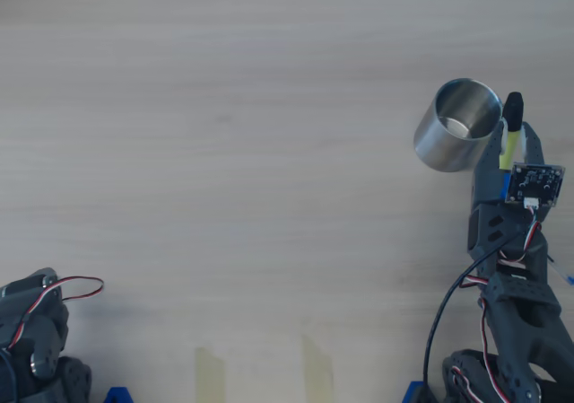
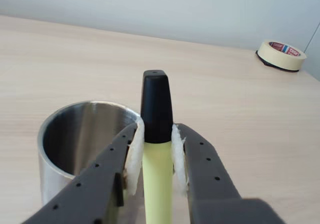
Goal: Grab the yellow pen and put it in the silver cup.
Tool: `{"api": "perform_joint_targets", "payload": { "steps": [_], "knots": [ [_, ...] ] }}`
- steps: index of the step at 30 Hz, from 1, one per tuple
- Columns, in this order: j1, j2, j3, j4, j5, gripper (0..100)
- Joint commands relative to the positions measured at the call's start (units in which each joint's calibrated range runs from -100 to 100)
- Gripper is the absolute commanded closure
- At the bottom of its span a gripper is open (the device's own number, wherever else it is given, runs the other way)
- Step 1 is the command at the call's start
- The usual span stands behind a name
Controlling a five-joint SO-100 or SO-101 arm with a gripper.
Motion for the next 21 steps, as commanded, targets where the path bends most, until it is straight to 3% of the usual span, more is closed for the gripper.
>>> {"api": "perform_joint_targets", "payload": {
  "steps": [1, 21],
  "knots": [
    [-0.45, 0.19, -1.13, -4.86, 0.22, 98],
    [-0.45, -8.46, -0.58, -5.71, 0.27, 98]
  ]
}}
